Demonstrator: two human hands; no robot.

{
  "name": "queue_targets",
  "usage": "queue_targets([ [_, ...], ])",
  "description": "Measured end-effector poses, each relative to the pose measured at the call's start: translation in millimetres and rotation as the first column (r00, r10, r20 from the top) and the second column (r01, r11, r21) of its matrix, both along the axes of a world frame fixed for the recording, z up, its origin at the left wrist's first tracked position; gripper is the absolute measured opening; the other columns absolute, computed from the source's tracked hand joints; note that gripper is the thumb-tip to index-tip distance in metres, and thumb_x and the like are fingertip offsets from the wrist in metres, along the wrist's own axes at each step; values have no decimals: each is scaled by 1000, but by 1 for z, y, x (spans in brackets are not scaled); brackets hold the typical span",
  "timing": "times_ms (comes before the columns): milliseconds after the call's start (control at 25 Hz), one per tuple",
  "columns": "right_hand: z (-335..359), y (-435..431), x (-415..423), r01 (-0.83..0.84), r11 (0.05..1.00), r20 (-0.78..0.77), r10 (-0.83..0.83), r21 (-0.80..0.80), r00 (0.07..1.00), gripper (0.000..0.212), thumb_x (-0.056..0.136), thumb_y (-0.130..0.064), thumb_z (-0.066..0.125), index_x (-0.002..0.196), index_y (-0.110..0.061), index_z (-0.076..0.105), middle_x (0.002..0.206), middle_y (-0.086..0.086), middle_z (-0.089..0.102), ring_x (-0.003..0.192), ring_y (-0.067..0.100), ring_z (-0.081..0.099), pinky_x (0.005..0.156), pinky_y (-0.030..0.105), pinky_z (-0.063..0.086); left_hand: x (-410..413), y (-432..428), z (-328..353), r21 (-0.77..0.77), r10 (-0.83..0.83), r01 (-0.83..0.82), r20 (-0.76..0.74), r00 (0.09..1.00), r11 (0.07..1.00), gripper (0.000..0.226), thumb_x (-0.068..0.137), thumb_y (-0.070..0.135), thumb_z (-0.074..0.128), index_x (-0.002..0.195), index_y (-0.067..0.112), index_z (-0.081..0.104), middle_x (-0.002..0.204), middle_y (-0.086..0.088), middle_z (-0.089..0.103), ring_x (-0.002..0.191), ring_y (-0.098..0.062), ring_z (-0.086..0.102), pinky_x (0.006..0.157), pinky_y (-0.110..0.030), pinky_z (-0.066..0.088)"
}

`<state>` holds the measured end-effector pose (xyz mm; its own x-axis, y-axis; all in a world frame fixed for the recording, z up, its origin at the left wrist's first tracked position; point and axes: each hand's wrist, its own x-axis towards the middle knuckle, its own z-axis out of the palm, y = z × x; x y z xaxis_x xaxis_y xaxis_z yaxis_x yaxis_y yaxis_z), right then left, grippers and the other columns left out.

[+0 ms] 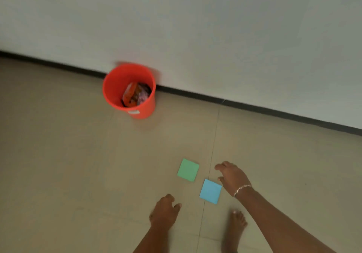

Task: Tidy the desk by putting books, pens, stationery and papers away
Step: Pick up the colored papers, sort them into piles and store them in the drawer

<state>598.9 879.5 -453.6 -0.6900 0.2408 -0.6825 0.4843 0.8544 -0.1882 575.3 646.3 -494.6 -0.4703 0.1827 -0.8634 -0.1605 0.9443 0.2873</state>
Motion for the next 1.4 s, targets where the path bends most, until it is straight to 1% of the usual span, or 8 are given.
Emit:
queue_targets([
  [120,-91,4,-12,-67,997,45,69,-36,997,42,91,-20,52,133,-17,45,130,6,48,124,24,44,100,31,39,33,17,-77,-80,36,-37,-4,999,996,49,72,72,38,109,40,45,117,12,63,112,-17,55,98,-36,38],
  [400,-267,6,-22,-145,989,47,147,-40,988,40,90,-23,56,127,-13,47,124,7,51,118,27,47,93,32,41,67,84,-236,-12,-14,14,1,1000,1000,45,89,33,59,125,10,45,126,-8,49,119,-22,47,96,-29,40],
  [560,-332,-9,-23,-218,975,-31,217,-37,976,58,81,-28,67,130,-7,44,129,11,46,118,31,45,96,36,38,78,120,-286,63,-330,359,-274,903,931,47,51,27,83,93,14,70,93,-5,67,81,-20,65,62,-28,52],
  [720,-367,-29,-20,-238,967,-151,250,93,956,83,30,-35,92,102,-3,63,95,17,61,82,37,63,66,37,51,126,74,-375,-117,-568,556,-204,797,823,44,68,41,63,112,36,65,112,18,66,110,1,58,97,-18,43],
  [840,-371,-31,-24,-151,987,-99,155,48,983,79,52,-34,86,118,-7,50,115,15,52,108,35,52,87,40,43,179,-42,-495,-237,-444,384,-310,841,893,37,91,41,35,113,35,64,149,-6,38,120,-31,52,99,-53,38],
  [960,-375,-27,-27,-188,980,-82,193,67,978,69,72,-37,73,126,-8,43,128,13,40,121,33,41,98,38,34,171,-71,-446,-368,-404,223,-548,733,903,22,83,19,40,91,17,61,105,-20,68,83,-40,64,78,-47,37],
  [1120,-343,-13,-32,-113,977,-85,98,-183,991,35,90,-21,56,123,-12,48,120,13,55,110,32,53,86,33,40,136,-33,-371,-162,-182,118,-468,865,980,22,74,15,39,96,15,42,83,-25,68,71,-41,65,68,-49,48],
  [1400,-169,56,3,313,893,-285,-406,-323,868,37,75,-26,48,105,-10,63,89,14,71,80,30,64,71,32,44,47,120,-127,114,192,-203,101,976,973,14,80,1,46,79,15,44,78,-6,58,85,-26,61,78,-39,52],
])
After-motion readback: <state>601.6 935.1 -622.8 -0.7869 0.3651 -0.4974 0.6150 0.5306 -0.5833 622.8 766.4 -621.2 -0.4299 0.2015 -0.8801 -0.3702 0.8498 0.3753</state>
